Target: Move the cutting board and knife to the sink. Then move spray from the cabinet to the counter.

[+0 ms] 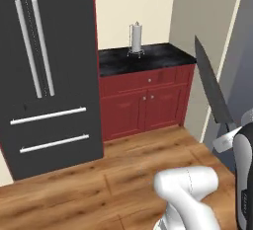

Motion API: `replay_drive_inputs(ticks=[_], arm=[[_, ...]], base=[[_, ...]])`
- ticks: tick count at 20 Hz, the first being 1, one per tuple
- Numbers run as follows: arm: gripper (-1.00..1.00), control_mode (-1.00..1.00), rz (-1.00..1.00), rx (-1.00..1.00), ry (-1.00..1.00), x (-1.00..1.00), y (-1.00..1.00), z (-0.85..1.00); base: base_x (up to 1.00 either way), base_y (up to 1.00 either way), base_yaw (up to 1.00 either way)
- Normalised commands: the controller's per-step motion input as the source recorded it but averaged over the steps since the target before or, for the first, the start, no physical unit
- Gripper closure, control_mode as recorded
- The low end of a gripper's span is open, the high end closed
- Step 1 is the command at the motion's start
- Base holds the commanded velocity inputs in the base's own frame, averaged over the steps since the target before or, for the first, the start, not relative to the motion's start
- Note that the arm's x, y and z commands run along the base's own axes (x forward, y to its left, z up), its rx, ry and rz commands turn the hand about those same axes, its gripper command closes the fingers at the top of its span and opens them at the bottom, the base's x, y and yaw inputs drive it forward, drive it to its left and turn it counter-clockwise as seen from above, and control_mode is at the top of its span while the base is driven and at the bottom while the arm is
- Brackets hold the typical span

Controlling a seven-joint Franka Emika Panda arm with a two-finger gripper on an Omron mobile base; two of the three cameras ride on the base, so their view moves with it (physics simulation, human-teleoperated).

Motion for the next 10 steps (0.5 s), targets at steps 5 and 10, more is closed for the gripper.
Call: replay_drive_inputs(ticks=[5,10], arm=[[1.00,1.00,0.00,0.00,0.00,0.00,0.00,0.00],[1.00,1.00,0.00,0.00,0.00,0.00,0.00,0.00]], base=[[-0.97,0.10,-0.31],[-0.85,0.39,-0.30]])
